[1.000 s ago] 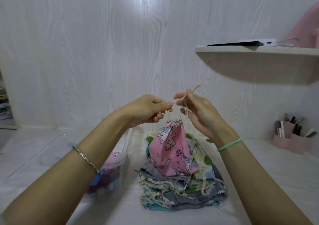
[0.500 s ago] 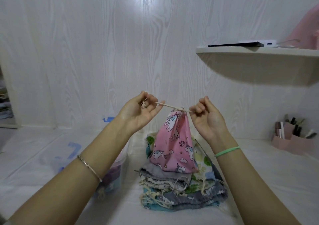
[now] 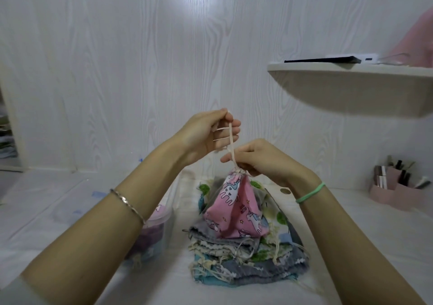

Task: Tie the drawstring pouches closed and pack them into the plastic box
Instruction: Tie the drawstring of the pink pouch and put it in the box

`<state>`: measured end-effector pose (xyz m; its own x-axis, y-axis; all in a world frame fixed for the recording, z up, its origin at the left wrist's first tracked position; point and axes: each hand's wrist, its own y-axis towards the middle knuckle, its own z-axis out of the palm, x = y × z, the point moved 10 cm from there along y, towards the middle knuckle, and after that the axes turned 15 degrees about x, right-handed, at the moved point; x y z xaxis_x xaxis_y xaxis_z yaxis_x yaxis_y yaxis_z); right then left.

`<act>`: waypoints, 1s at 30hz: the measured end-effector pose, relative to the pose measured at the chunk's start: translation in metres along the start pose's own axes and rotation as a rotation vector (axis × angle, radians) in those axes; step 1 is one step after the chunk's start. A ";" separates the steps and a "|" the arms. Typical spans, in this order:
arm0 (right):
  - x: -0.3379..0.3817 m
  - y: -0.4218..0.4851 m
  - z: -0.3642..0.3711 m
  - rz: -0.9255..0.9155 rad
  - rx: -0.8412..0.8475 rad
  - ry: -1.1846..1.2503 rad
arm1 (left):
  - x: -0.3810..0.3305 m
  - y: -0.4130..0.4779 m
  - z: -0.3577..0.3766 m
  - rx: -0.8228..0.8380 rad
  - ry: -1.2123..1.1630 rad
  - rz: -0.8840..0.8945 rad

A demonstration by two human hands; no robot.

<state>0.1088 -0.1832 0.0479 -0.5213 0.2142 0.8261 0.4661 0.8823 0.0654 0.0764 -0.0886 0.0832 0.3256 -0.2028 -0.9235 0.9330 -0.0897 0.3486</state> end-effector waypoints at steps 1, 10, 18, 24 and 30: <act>-0.001 0.002 0.001 0.009 0.016 0.028 | 0.000 0.003 0.001 -0.003 0.014 -0.020; -0.010 0.004 0.002 -0.014 0.026 0.271 | 0.028 0.001 -0.003 0.000 0.135 -0.218; -0.025 0.001 -0.009 -0.012 -0.072 0.529 | 0.025 -0.017 -0.013 -0.033 0.529 -0.138; -0.018 -0.004 -0.017 -0.068 -0.218 0.310 | 0.019 -0.026 -0.028 -0.076 0.525 -0.142; -0.022 -0.012 -0.037 -0.121 -0.341 0.373 | 0.014 -0.040 -0.063 -0.152 0.642 -0.262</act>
<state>0.1413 -0.2139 0.0496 -0.3247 -0.1001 0.9405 0.6571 0.6913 0.3005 0.0528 -0.0265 0.0463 0.0702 0.4261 -0.9020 0.9889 0.0892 0.1191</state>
